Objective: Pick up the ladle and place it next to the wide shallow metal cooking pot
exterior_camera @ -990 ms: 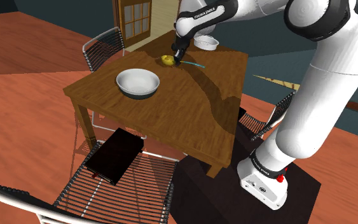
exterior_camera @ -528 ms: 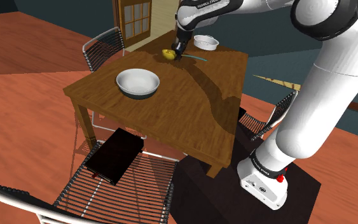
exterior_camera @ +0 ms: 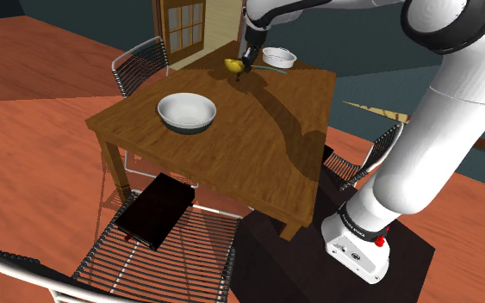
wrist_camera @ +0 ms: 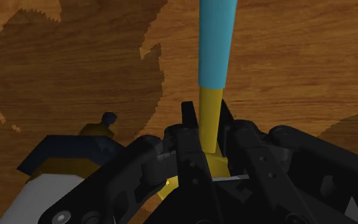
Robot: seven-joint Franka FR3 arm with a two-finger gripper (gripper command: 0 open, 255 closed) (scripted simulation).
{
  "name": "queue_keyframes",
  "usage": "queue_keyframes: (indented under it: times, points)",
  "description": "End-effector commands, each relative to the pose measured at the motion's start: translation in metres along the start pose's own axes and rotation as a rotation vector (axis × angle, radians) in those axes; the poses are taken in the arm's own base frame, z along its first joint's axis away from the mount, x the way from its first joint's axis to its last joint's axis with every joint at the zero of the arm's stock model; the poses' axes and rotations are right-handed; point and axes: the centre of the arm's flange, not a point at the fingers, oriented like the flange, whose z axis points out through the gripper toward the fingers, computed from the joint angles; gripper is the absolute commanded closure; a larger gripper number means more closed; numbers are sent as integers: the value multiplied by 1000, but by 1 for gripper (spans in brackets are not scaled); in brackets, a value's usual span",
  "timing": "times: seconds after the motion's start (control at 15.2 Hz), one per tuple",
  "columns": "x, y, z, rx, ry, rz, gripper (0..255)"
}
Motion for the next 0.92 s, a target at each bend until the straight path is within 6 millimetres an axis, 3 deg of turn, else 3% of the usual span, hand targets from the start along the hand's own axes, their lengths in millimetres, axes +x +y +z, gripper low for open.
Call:
queue_keyframes:
  times: [0.0,0.86]
  points:
    - [-12,20,2,0,0,-1,255]
    - [-106,163,17,0,0,-1,255]
